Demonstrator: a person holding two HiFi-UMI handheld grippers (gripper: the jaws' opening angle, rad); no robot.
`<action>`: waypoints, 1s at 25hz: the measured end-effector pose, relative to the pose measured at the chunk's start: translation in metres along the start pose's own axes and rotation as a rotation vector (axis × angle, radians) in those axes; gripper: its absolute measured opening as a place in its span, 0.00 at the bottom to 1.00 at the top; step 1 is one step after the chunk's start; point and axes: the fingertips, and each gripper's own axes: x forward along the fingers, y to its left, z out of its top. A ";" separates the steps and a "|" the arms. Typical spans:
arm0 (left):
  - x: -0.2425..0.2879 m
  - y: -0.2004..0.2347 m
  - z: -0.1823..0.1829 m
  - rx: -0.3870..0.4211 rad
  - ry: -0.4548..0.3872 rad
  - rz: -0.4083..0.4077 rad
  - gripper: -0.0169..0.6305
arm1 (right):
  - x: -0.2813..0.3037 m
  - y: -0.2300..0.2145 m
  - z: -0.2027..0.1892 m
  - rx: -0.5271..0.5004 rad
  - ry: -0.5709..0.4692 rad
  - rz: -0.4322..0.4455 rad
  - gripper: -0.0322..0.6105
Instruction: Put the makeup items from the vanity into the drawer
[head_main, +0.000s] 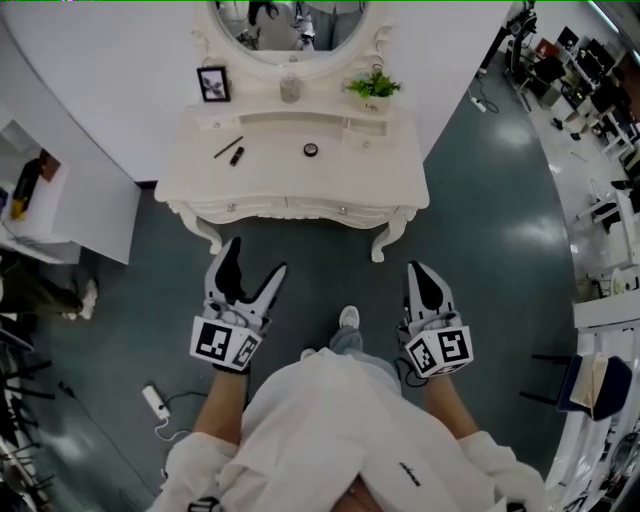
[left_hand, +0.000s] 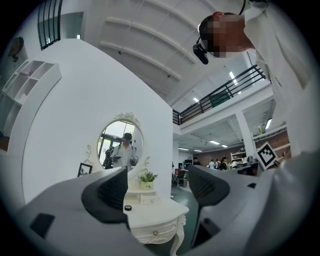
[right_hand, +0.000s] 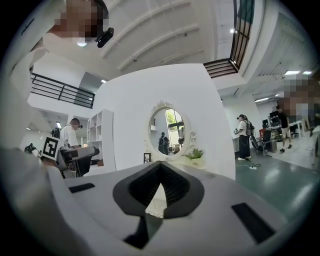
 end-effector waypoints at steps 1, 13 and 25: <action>0.007 0.001 -0.001 0.001 0.006 0.000 0.59 | 0.007 -0.003 0.002 0.000 -0.002 0.006 0.08; 0.127 0.007 -0.008 0.003 0.014 0.008 0.59 | 0.090 -0.082 0.023 -0.003 0.007 0.076 0.08; 0.210 -0.024 -0.019 0.010 0.005 0.033 0.59 | 0.122 -0.160 0.028 0.001 0.013 0.144 0.07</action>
